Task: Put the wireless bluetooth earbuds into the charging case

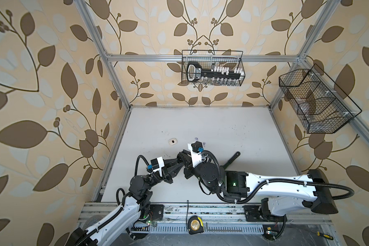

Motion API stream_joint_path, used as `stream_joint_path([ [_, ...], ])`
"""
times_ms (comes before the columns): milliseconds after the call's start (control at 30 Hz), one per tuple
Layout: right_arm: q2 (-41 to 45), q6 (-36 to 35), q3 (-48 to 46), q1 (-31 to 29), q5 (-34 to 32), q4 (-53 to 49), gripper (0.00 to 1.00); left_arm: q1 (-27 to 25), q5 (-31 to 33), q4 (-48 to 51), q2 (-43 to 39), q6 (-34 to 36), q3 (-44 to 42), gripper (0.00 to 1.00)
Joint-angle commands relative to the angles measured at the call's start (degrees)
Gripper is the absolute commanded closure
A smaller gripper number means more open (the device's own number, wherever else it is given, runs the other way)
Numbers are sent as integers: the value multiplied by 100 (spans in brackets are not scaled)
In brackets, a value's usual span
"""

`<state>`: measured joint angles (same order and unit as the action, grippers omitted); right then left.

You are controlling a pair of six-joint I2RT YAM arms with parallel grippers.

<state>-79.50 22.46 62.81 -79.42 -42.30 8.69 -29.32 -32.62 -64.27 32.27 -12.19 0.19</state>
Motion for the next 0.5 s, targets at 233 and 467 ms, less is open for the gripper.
stream_joint_path([
  [233,69,145,-45,2,-248,9,91,-51,-1,-209,-248,72,-74,100],
  [467,153,231,-324,-43,-122,308,91,-52,184,-97,-347,-18,-61,100],
])
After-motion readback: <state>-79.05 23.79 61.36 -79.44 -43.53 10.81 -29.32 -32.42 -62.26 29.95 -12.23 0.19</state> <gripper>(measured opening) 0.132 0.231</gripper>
